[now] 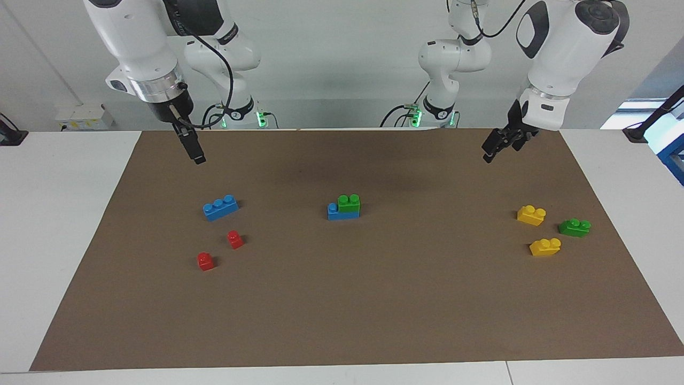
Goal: Remove green block with left arm and hold with right
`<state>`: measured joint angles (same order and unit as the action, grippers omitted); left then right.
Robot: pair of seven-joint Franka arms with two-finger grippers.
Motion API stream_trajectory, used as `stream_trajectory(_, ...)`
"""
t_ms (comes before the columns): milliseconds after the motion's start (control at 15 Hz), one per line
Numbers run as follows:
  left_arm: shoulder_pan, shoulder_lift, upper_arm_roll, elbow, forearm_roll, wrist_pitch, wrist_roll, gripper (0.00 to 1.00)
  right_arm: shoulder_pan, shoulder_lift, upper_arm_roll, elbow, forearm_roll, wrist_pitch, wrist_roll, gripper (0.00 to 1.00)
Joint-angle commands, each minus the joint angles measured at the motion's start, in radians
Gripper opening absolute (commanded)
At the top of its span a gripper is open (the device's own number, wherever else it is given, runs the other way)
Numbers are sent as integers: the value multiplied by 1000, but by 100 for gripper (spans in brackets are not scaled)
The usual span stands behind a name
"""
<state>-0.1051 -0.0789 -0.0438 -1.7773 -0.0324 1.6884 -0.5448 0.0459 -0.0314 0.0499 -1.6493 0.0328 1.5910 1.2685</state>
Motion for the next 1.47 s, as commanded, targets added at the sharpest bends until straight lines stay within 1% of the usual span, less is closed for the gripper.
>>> stream_trajectory(0,-21,-38,12,-47,-12,34,-125,100,-9,-36,1,-66,33,44,133,99)
stream_trajectory(67,-27,-38,12,-47,-15,37,-163,100,-9,-36,2,-70,42,53,158,100)
stream_trajectory(267,-59,-38,12,-48,-15,51,-326,100,-26,-45,1,-95,142,64,180,100)
stream_trajectory(535,-102,-38,12,-53,-29,83,-522,100,-24,-116,-1,-252,268,185,172,100)
stream_trajectory(735,-125,-36,12,-53,-40,102,-667,100,-23,-125,-1,-288,347,208,160,100)
stream_trajectory(869,-136,-38,12,-54,-43,122,-756,100,-14,-127,-1,-334,383,266,157,100)
stream_trajectory(1003,-157,-36,12,-54,-43,132,-846,100,-11,-137,-1,-388,435,311,112,100)
stream_trajectory(1136,-180,-36,12,-54,-44,145,-934,100,-21,-140,-1,-441,511,348,19,100)
stream_trajectory(1270,-202,-36,12,-63,-44,158,-1000,100,-23,-134,-2,-463,580,357,-27,100)
stream_trajectory(1404,-234,-38,13,-88,-44,195,-1059,100,-15,-125,-2,-471,621,359,-29,100)
